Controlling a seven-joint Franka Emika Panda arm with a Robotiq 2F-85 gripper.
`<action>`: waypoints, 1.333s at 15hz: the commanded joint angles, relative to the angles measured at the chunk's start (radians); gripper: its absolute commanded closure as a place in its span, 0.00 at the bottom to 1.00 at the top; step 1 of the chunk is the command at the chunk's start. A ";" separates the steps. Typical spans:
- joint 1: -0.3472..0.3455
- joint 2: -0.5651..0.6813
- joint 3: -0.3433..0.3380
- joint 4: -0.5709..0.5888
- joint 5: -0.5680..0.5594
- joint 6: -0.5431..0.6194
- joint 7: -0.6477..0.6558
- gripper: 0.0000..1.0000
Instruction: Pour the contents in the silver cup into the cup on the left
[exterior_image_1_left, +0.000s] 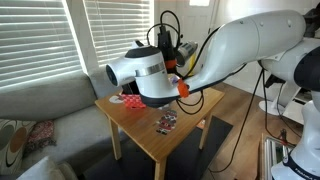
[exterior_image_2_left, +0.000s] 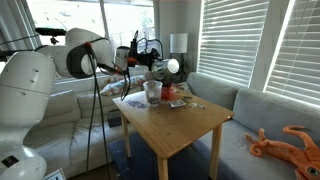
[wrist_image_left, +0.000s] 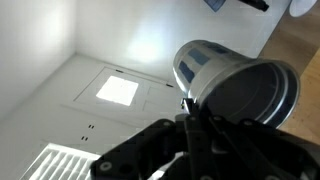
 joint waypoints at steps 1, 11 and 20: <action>-0.041 -0.089 0.051 -0.026 0.061 0.090 0.119 0.99; -0.110 -0.233 0.066 -0.180 0.132 0.404 0.361 0.96; -0.198 -0.404 0.071 -0.288 0.322 0.720 0.553 0.99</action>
